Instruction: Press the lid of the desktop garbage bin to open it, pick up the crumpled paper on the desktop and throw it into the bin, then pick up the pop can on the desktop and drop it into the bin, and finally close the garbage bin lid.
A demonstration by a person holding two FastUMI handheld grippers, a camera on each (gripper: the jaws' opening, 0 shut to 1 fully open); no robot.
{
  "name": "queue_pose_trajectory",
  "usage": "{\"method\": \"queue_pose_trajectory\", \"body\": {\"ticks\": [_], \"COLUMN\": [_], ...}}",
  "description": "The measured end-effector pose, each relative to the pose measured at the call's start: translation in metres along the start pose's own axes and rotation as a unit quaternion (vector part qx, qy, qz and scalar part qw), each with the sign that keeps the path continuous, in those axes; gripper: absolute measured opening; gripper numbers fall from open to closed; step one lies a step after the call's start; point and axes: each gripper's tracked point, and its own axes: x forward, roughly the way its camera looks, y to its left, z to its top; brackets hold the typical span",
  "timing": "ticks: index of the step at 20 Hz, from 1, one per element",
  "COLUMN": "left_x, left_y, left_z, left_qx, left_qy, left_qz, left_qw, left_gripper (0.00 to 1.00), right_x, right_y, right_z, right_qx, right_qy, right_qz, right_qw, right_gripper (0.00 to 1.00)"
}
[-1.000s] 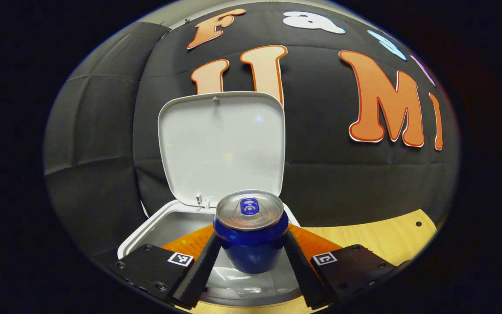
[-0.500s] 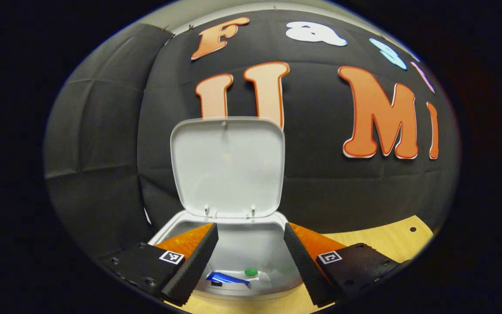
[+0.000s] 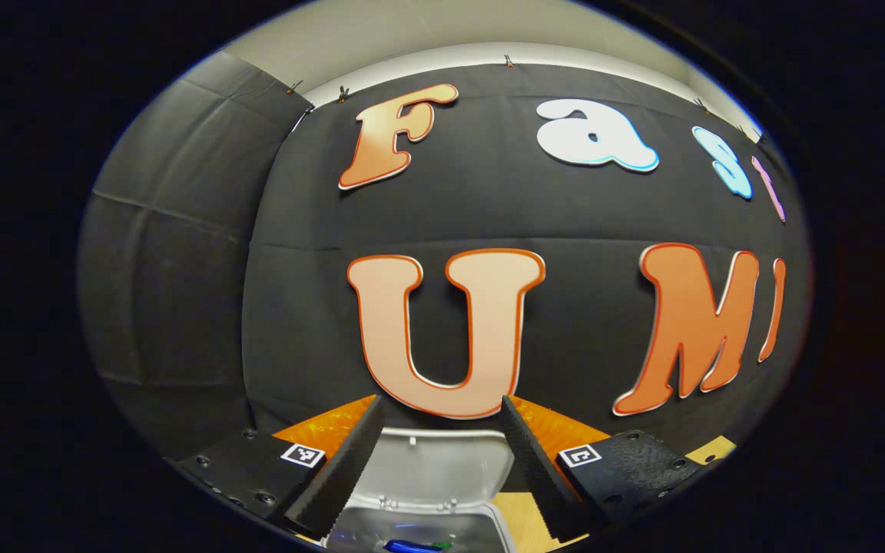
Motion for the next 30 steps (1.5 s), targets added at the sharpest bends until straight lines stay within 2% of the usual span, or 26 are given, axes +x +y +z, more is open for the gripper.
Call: {"method": "queue_pose_trajectory", "body": {"ticks": [3,6,9,10,16,19,23,26,28,30], "left_x": [0.039,0.064,0.066,0.064,-0.015,-0.059,-0.109,-0.126,-0.135,-0.141], "left_y": [0.002,-0.001,0.007,0.007,0.003,-0.001,-0.004,-0.002,0.004,0.005], "left_z": [-0.01,-0.042,-0.071,-0.065,-0.084,-0.11,-0.176,-0.216,-0.234,-0.228], "left_qx": [0.012,0.022,0.012,0.006,0.008,0.015,0.005,0.005,-0.012,-0.004], "left_qy": [0.037,0.079,0.122,0.11,0.098,0.058,0.068,0.103,0.12,0.107], "left_qz": [-0.009,-0.022,-0.02,-0.024,-0.043,-0.049,-0.046,-0.037,-0.025,-0.02], "left_qw": [0.999,0.996,0.992,0.994,0.994,0.997,0.997,0.994,0.992,0.994], "left_gripper": [0.93,0.94,0.93,0.94,0.95,0.94,0.94,0.94,0.94,0.96], "right_x": [0.0,-0.001,-0.001,-0.002,-0.004,-0.004,-0.004,-0.005,-0.008,-0.009], "right_y": [-0.002,-0.004,-0.006,-0.007,-0.004,0.001,0.005,0.01,0.012,0.011], "right_z": [0.004,0.005,0.009,0.009,0.001,-0.001,-0.002,-0.005,-0.005,-0.008], "right_qx": [0.0,0.0,0.008,0.008,0.006,0.005,-0.001,-0.005,-0.009,-0.013], "right_qy": [-0.005,-0.004,-0.008,-0.009,-0.001,-0.003,-0.001,0.002,0.001,0.001], "right_qz": [0.0,0.0,-0.005,-0.005,0.001,0.009,0.019,0.026,0.028,0.029], "right_qw": [1.0,1.0,1.0,1.0,1.0,1.0,1.0,1.0,1.0,1.0], "right_gripper": [0.94,0.94,0.94,0.94,0.94,0.94,0.94,0.94,0.94,0.94]}}
